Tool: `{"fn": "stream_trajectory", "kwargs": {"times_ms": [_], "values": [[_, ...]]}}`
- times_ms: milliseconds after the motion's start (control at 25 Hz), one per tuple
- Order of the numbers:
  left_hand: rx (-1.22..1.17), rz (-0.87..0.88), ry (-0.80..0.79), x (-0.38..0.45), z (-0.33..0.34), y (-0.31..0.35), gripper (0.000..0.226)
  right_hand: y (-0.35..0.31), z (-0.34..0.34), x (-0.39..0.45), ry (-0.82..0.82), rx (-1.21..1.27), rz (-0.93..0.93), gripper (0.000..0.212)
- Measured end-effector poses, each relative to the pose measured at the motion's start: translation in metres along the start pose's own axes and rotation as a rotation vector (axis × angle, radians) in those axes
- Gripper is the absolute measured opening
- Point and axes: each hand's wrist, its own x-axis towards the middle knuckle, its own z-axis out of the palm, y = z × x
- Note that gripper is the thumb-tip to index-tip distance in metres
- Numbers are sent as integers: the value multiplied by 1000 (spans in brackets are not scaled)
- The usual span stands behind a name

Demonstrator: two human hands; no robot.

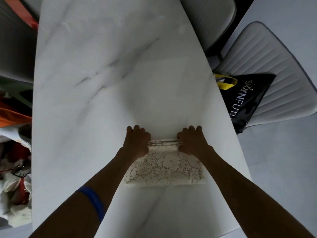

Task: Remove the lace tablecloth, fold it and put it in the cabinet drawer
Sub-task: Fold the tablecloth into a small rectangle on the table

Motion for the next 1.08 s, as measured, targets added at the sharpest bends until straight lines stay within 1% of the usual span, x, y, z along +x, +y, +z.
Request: {"fn": "stream_trajectory", "kwargs": {"times_ms": [40, 80, 120, 160, 240, 280, 320, 360, 400, 440, 520, 560, 600, 640, 680, 720, 800, 840, 880, 920, 960, 1000, 1040, 1080], "values": [[-2, 24, -14, -4, -10, 3, 32, -2, -7, -5, -10, 20, 2, 36], [-44, 45, 7, -11, -21, 5, 28, -3, -14, -14, 32, 69, 8, 30], [-115, 62, 92, -19, -32, 3, 23, -2, -23, -26, 140, 113, 16, 22], [-177, 81, 221, -32, -42, 0, 19, 1, -30, -41, 283, 137, 32, 15], [-217, 112, 487, -59, -52, -4, 23, 4, -38, -71, 549, 193, 67, 16], [-217, 129, 583, -74, -49, -2, 24, -1, -35, -88, 625, 212, 77, 17], [-210, 136, 623, -91, -40, 4, 24, -9, -26, -106, 665, 212, 84, 15], [-191, 129, 624, -109, -25, 12, 26, -19, -12, -122, 682, 198, 91, 13], [-175, 121, 590, -126, -5, 22, 30, -29, 7, -136, 670, 191, 90, 14], [-157, 120, 506, -141, 17, 32, 35, -39, 26, -148, 610, 181, 82, 17], [-108, 124, 274, -166, 57, 46, 48, -55, 59, -169, 393, 144, 17, 28], [-159, 96, 200, -173, 71, 49, 49, -59, 68, -174, 302, 156, -7, 34], [-271, 55, 177, -176, 79, 49, 43, -60, 72, -176, 254, 197, -6, 36], [-404, 6, 209, -174, 83, 48, 32, -59, 72, -174, 251, 255, 15, 34], [-490, -43, 274, -169, 84, 45, 25, -57, 69, -168, 285, 312, 44, 34], [-507, -78, 343, -161, 82, 42, 25, -54, 63, -159, 334, 342, 76, 39], [-453, -124, 427, -140, 76, 38, 42, -52, 51, -140, 374, 336, 138, 56], [-427, -152, 400, -131, 75, 37, 54, -54, 48, -132, 343, 329, 162, 65], [-400, -176, 335, -125, 78, 37, 65, -57, 49, -126, 282, 331, 189, 71], [-358, -187, 242, -121, 84, 37, 70, -60, 55, -122, 183, 345, 216, 75], [-296, -186, 151, -119, 92, 38, 71, -63, 64, -120, 79, 350, 230, 76], [-250, -173, 92, -121, 100, 38, 71, -64, 75, -122, 17, 341, 225, 76], [-256, -154, 65, -121, 105, 37, 71, -61, 82, -122, -18, 351, 210, 78], [-322, -134, 71, -122, 106, 36, 72, -58, 85, -123, -17, 405, 198, 80]]}}
